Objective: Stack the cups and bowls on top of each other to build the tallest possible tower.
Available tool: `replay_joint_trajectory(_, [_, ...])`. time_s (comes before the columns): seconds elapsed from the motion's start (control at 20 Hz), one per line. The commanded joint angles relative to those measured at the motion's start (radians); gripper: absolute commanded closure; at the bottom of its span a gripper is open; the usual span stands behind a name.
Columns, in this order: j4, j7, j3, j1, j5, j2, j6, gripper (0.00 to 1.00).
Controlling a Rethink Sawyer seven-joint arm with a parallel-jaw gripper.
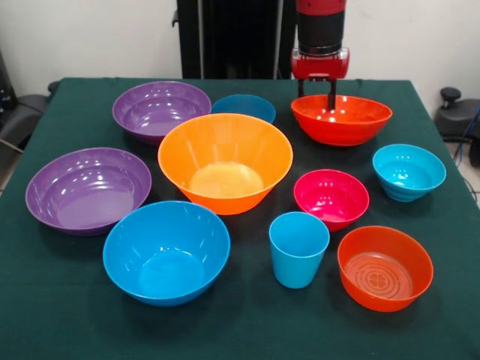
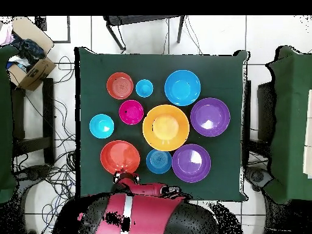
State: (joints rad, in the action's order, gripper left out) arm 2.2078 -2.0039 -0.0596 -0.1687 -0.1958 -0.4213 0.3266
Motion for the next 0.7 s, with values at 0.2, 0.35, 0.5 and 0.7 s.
replay_joint_trajectory(0.2, [-0.159, -0.107, -0.034, 0.019, -0.013, 0.052, 0.051, 0.0])
replay_joint_trajectory(0.35, [-0.158, -0.105, -0.029, 0.023, -0.013, 0.05, 0.05, 0.0])
replay_joint_trajectory(0.5, [-0.163, -0.104, -0.016, 0.038, -0.004, 0.047, 0.055, 1.0])
replay_joint_trajectory(0.7, [-0.154, -0.103, -0.041, 0.013, -0.002, 0.025, -0.002, 1.0])
